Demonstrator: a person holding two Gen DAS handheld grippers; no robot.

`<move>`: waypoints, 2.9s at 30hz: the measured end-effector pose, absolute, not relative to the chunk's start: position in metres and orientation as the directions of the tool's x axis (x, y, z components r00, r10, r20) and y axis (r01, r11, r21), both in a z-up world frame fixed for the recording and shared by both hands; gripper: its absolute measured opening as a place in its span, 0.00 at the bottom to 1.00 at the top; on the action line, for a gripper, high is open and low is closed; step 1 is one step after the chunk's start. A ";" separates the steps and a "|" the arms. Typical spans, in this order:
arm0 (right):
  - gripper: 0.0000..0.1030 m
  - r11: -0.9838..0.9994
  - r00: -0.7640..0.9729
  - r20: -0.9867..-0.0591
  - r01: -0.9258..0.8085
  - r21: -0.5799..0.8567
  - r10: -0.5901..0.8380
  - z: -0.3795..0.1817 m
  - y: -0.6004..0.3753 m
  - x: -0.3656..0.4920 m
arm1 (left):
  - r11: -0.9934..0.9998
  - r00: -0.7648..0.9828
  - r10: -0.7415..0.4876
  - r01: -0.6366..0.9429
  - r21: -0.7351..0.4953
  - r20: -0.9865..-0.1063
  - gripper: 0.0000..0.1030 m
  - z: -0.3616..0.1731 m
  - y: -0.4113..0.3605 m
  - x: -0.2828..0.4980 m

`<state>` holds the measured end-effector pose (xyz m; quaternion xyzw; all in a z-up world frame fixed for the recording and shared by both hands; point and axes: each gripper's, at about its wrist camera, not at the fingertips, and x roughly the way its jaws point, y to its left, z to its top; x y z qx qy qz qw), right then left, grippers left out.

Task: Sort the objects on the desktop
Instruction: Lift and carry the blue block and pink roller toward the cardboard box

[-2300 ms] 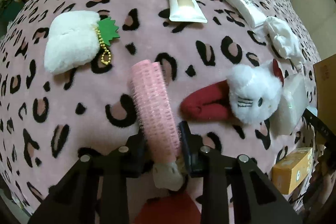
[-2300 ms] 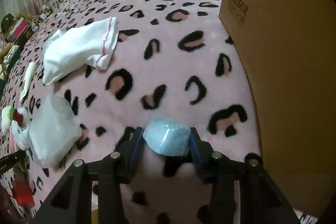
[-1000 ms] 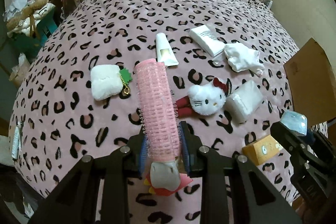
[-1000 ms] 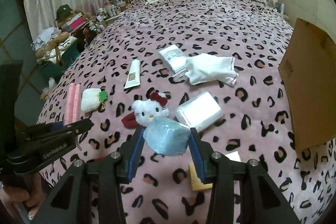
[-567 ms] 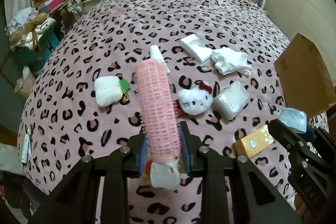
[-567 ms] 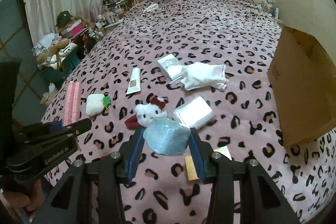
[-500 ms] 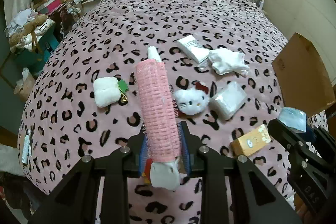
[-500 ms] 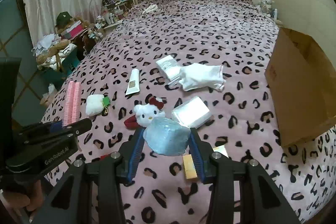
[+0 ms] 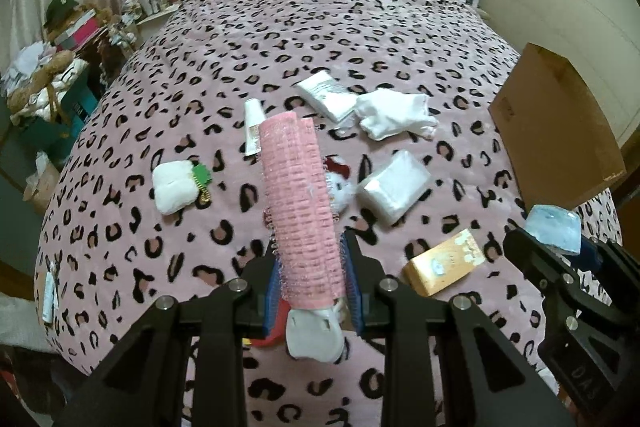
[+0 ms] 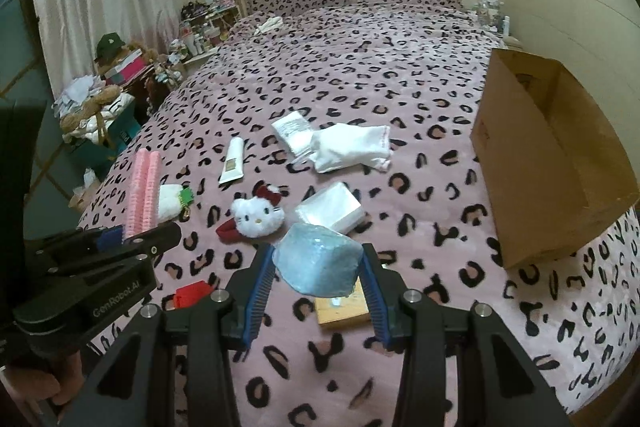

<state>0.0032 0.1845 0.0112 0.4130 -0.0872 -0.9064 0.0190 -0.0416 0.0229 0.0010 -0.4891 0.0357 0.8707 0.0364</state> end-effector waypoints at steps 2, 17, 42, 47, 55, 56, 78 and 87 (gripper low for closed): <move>0.42 -0.984 -0.661 -0.744 -0.052 0.172 -0.095 0.013 0.192 0.006 | -0.993 -0.519 0.039 -0.115 0.025 -0.854 0.27 0.003 0.032 -0.043; 0.42 -0.975 -0.668 -0.744 -0.154 0.159 -0.016 0.021 0.238 0.023 | -0.959 -0.521 0.127 -0.282 0.029 -0.844 0.27 0.009 0.102 -0.053; 0.42 -0.950 -0.697 -0.709 -0.280 0.136 0.105 0.045 0.297 0.035 | -0.909 -0.495 0.203 -0.417 0.025 -0.845 0.27 0.010 0.173 -0.058; 0.42 -0.945 -0.703 -0.700 -0.299 0.135 0.123 0.050 0.308 0.037 | -0.899 -0.494 0.213 -0.438 0.029 -0.843 0.27 0.013 0.186 -0.059; 0.42 -0.936 -0.710 -0.688 -0.326 0.130 0.152 0.057 0.324 0.038 | -0.886 -0.477 0.243 -0.464 0.007 -0.844 0.27 0.015 0.207 -0.065; 0.42 -0.935 -0.710 -0.687 -0.329 0.131 0.154 0.057 0.327 0.038 | -0.885 -0.476 0.244 -0.465 0.007 -0.845 0.27 0.016 0.209 -0.066; 0.42 -0.920 -0.717 -0.672 -0.368 0.135 0.188 0.066 0.355 0.038 | -0.862 -0.486 0.264 -0.506 0.022 -0.833 0.27 0.028 0.244 -0.078; 0.42 -0.919 -0.716 -0.671 -0.371 0.129 0.195 0.068 0.365 0.031 | -0.853 -0.479 0.276 -0.521 0.017 -0.833 0.27 0.031 0.259 -0.088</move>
